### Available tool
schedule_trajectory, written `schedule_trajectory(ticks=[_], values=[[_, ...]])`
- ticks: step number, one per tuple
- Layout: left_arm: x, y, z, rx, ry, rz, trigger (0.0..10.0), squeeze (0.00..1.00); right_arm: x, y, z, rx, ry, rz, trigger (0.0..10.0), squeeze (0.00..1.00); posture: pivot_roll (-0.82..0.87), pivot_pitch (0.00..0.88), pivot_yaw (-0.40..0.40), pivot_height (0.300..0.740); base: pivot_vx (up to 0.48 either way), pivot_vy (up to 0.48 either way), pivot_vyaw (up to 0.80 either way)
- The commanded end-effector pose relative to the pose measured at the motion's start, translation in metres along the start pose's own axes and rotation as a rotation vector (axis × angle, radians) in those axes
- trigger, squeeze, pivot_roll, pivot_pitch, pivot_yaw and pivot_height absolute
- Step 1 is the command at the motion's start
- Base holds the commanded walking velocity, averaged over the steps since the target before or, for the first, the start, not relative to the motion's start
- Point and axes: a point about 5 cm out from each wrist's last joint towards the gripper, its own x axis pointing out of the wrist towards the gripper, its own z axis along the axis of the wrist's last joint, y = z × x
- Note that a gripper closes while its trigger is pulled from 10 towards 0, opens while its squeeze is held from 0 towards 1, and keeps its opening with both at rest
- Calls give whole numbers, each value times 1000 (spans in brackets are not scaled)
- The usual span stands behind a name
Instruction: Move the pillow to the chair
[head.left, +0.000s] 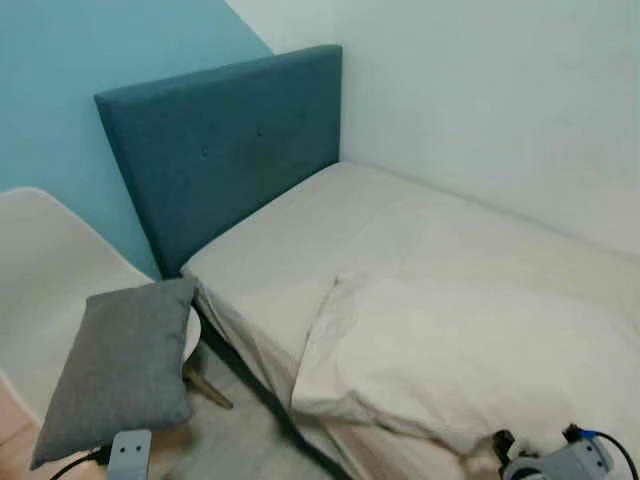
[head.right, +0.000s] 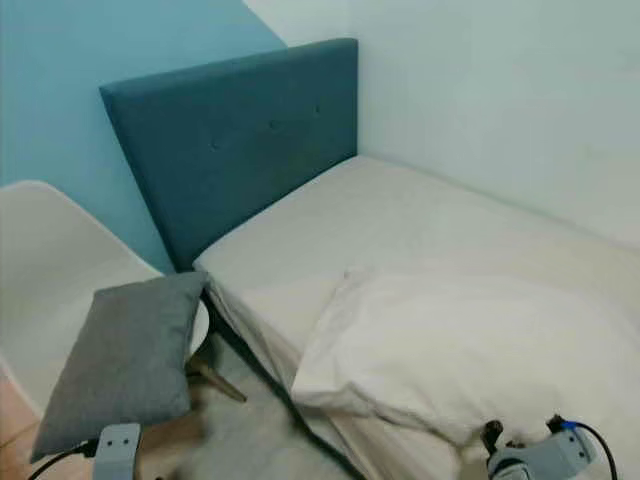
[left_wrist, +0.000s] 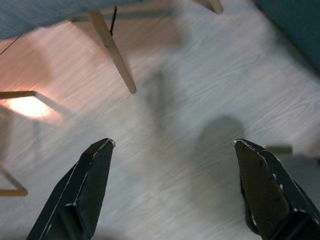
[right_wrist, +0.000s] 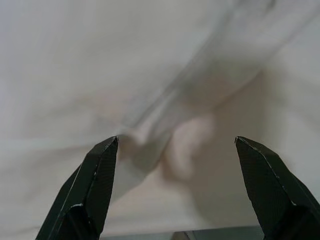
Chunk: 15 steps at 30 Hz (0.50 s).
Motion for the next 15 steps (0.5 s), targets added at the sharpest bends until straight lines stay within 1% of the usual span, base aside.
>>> schedule_trajectory(ticks=[1,2,4,10,12,13,14,15], values=[[0,1,0,19,-5,-3,10000,0,2,18,-1,69,8,109,10000,0,-235,4,23,605,0,0,0],[0,1,1,24,-12,-5,10000,0,2,30,2,101,6,193,10000,0,-235,3,25,600,0,0,0],[0,1,3,33,-20,-8,10000,0,3,43,4,135,2,283,10000,0,-236,2,25,590,0,0,0],[1,1,6,47,-34,-10,10000,0,3,49,7,171,-8,317,10000,0,-229,4,28,570,0,0,0],[2,2,9,48,-47,-8,10000,0,2,58,6,191,-2,383,10000,0,-225,10,29,560,0,0,0],[2,2,9,48,-47,-8,10000,0,2,58,6,191,-2,383,10000,0,-225,10,29,560,0,0,0],[2,3,10,49,-57,-7,10000,0,1,66,6,213,1,431,10000,0,-217,21,35,550,0,0,0],[2,3,11,49,-60,-6,10000,0,1,70,7,228,-1,456,10000,0,-217,21,35,545,0,0,0]])
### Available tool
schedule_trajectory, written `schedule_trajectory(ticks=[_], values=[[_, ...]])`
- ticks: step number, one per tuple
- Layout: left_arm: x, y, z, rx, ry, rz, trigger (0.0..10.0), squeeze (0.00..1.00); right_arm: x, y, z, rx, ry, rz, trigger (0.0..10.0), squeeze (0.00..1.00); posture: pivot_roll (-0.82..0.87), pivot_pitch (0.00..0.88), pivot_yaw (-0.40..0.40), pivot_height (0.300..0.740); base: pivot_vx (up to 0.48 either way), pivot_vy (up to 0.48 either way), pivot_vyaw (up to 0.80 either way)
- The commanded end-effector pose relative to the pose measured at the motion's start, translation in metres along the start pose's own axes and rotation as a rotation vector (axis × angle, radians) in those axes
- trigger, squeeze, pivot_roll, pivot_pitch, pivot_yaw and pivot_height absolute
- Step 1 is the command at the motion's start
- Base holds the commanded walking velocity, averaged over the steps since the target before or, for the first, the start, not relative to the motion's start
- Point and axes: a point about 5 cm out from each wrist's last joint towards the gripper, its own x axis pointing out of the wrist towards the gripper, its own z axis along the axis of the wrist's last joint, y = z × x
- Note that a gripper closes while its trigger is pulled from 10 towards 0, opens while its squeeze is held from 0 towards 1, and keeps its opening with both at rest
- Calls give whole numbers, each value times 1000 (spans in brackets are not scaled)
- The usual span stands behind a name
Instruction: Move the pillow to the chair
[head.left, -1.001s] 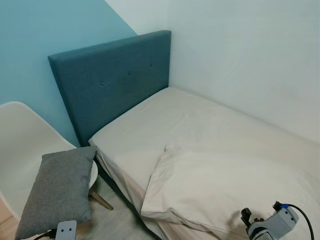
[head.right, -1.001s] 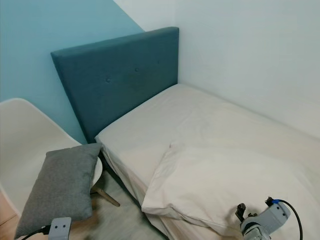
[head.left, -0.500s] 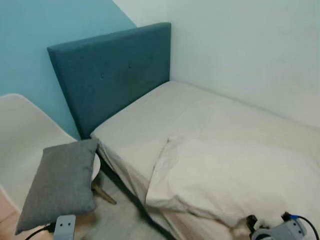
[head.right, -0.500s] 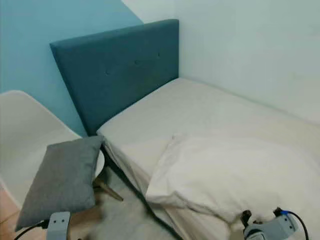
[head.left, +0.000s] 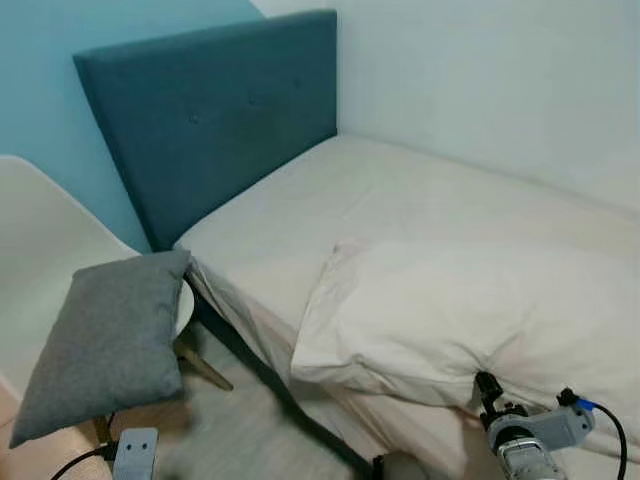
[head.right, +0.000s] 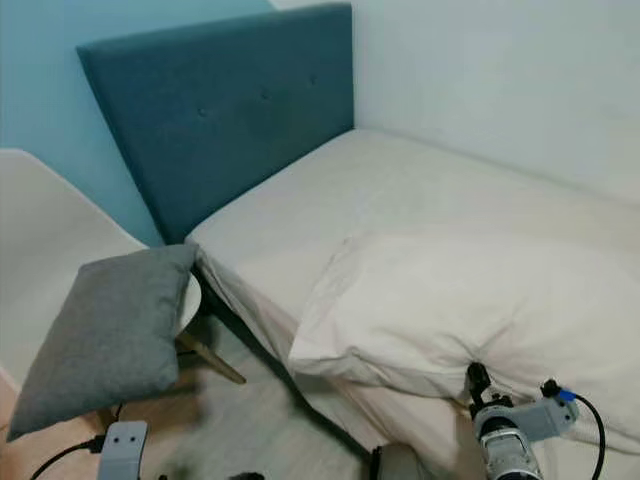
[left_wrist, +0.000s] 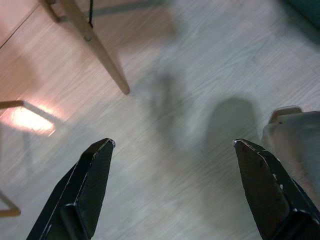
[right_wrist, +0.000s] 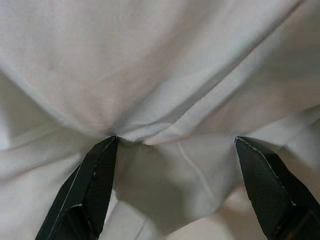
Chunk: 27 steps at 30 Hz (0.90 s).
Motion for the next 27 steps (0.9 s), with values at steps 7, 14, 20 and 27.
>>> schedule_trajectory(ticks=[7,14,20,27], values=[[1,11,5,12,-34,18,10000,0,10,33,3,124,-20,221,10000,0,-201,41,51,520,0,0,0],[2,15,9,29,-54,17,10000,0,17,48,12,158,-60,219,10000,0,-186,51,61,501,0,0,0],[2,16,10,41,-65,14,10000,0,25,72,19,181,-87,267,10000,0,-175,50,66,501,0,0,0],[1,18,10,56,-71,12,10000,0,33,108,33,197,-126,358,10000,0,-163,38,65,501,0,0,0]])
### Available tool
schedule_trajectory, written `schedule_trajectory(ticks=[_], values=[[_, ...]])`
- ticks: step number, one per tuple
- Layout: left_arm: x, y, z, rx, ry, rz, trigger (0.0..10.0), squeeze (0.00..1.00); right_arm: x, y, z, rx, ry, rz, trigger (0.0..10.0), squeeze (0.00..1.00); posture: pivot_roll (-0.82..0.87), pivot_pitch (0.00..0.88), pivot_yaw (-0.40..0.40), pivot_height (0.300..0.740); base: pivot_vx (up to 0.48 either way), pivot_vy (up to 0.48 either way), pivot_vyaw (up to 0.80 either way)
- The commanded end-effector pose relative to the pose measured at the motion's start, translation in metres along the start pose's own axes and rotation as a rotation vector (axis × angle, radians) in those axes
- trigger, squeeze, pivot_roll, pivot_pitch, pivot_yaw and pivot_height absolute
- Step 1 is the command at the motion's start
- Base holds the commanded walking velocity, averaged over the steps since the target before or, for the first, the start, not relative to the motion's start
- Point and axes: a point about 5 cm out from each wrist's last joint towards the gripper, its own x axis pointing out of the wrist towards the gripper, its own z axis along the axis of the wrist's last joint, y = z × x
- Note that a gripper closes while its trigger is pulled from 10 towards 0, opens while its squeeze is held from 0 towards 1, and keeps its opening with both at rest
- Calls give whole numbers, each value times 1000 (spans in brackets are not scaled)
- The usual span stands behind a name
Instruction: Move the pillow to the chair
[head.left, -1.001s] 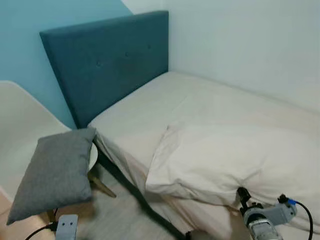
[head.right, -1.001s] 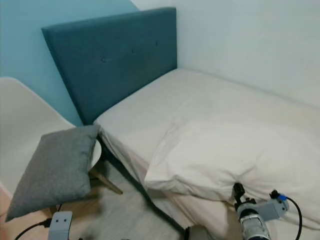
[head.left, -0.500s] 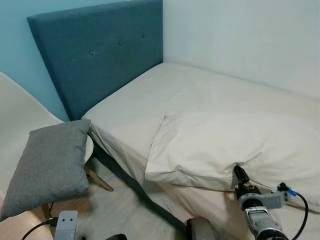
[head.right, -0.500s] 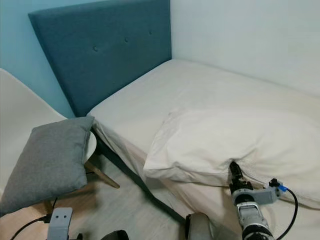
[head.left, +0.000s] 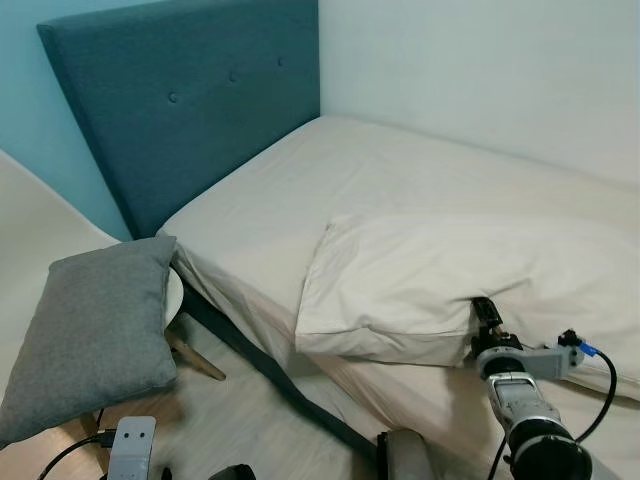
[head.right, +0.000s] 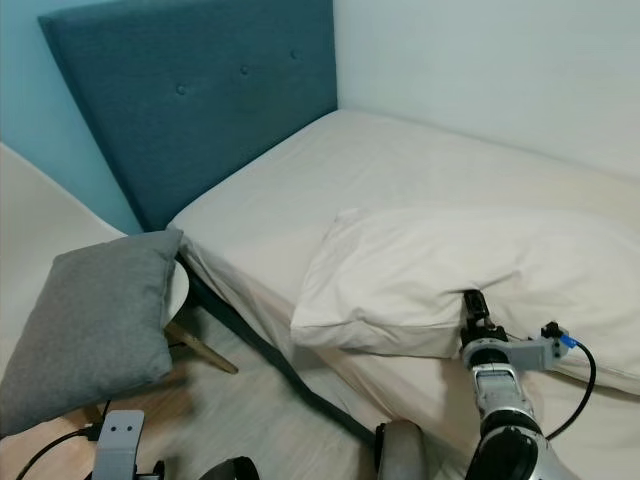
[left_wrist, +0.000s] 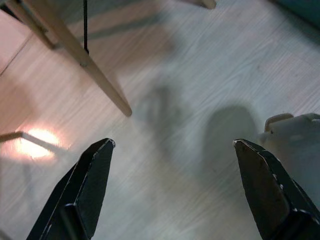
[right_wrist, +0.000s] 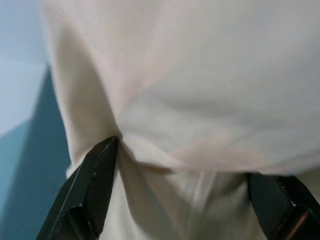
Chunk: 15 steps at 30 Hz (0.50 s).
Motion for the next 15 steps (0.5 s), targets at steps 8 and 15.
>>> schedule_trajectory(ticks=[8,15], values=[[0,12,1,18,-7,21,10000,0,17,32,4,-40,-16,88,0,0,-164,19,53,501,0,0,0],[2,7,5,10,-10,19,10000,0,20,36,6,-183,16,80,0,0,-176,5,55,501,0,0,0]])
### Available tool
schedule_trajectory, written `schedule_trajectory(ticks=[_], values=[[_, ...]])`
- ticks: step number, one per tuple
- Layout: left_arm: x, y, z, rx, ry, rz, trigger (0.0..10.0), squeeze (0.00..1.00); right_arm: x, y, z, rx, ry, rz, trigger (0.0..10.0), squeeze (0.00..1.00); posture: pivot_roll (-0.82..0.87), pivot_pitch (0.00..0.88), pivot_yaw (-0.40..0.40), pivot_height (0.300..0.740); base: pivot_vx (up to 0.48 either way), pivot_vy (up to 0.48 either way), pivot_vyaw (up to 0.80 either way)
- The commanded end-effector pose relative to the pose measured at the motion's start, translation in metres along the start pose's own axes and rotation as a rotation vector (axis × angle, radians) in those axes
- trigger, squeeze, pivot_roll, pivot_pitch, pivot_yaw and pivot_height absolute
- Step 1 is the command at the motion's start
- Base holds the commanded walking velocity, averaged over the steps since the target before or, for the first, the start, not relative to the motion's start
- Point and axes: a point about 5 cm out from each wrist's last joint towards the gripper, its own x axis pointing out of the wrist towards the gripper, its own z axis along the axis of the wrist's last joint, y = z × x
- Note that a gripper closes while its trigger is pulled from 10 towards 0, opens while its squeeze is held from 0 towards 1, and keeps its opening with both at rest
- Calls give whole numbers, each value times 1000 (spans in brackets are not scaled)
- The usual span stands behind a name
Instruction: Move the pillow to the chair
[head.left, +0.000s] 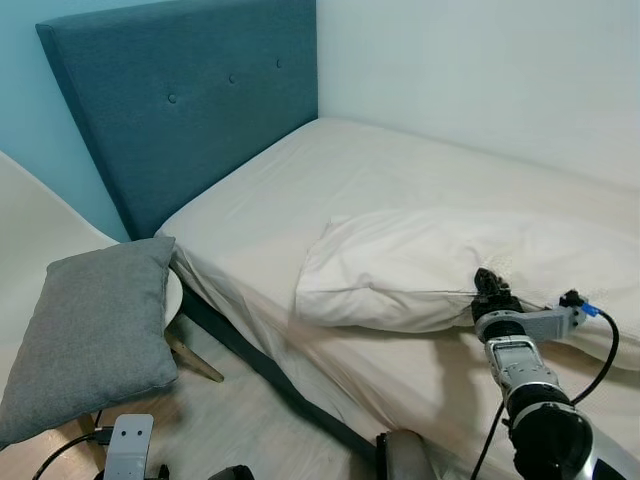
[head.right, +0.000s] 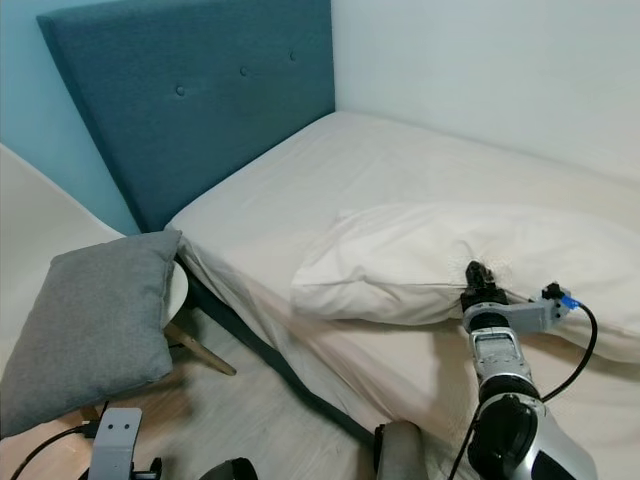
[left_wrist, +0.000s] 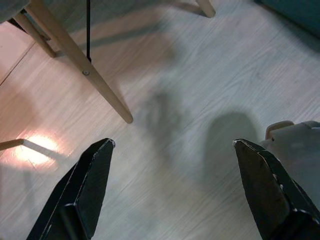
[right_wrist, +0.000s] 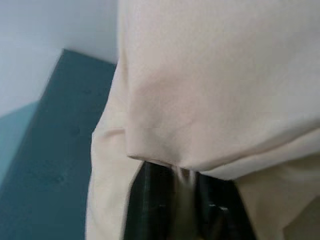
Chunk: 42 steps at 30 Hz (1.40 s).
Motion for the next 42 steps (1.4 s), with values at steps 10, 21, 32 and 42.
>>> schedule_trajectory(ticks=[10,21,32,42], values=[[3,6,6,-1,-1,21,10000,0,13,30,-3,-270,76,134,0,0,-188,12,62,501,0,0,0],[12,16,24,-79,19,109,10000,0,29,118,-2,-165,28,630,0,0,-191,5,61,546,-143,0,0],[15,14,38,-85,-35,113,10000,0,28,168,13,-130,-28,851,0,0,-196,0,58,581,-146,0,0],[15,13,37,-95,-28,120,10000,0,19,184,-5,-130,31,928,0,0,-196,2,59,621,0,0,0]])
